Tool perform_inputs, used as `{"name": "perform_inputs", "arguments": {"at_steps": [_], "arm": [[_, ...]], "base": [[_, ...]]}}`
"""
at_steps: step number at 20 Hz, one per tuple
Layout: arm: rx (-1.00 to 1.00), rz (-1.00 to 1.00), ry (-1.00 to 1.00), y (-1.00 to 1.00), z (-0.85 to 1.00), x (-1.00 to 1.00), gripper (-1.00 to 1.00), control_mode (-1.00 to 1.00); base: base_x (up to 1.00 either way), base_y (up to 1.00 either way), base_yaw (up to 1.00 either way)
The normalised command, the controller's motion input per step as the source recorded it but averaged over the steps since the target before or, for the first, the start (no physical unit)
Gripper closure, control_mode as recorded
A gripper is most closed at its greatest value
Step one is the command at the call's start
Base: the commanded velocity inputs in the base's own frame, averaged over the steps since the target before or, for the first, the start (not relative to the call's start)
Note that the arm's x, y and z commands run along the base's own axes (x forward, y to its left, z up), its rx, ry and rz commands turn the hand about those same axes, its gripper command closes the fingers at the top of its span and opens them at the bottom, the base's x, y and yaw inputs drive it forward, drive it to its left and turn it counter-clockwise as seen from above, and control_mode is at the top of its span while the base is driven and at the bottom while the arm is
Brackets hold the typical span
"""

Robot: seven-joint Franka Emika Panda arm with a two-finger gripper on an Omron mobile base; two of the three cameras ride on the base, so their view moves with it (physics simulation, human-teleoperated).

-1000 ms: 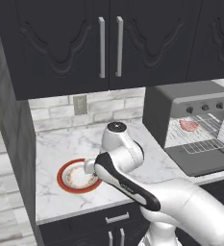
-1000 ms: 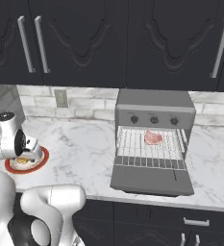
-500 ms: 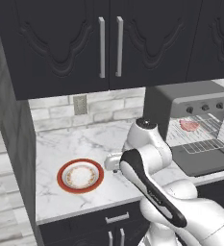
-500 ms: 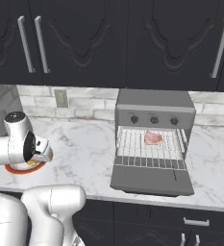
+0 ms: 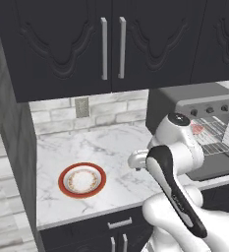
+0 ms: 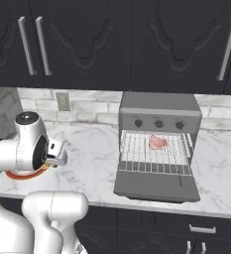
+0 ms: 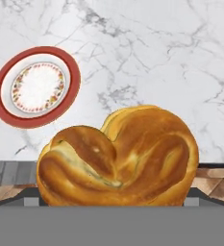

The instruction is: Open the toaster oven door. Place the bread on the top rack in the toaster oven and place the steak on the bottom rack.

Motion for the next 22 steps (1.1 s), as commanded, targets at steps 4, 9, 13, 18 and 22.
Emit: {"name": "perform_inputs", "arguments": {"at_steps": [4,9,13,18,22], "arm": [[-0.02,-0.05,0.0,-0.56,0.33,-0.11,1.0,-1.0],[-0.02,-0.02,0.0,-0.6,0.27,-0.14,1.0,-1.0],[-0.06,-0.05,-0.01,-0.62,0.16,-0.09,1.0,-1.0],[-0.08,-0.08,0.0,-0.61,0.17,-0.01,1.0,-1.0],[-0.08,-0.03,0.0,-0.6,0.24,0.0,1.0,-1.0]], "base": [[0.0,0.0,0.0],[0.0,0.0,0.0],[0.0,0.0,0.0],[0.0,0.0,0.0],[0.0,0.0,0.0]]}}
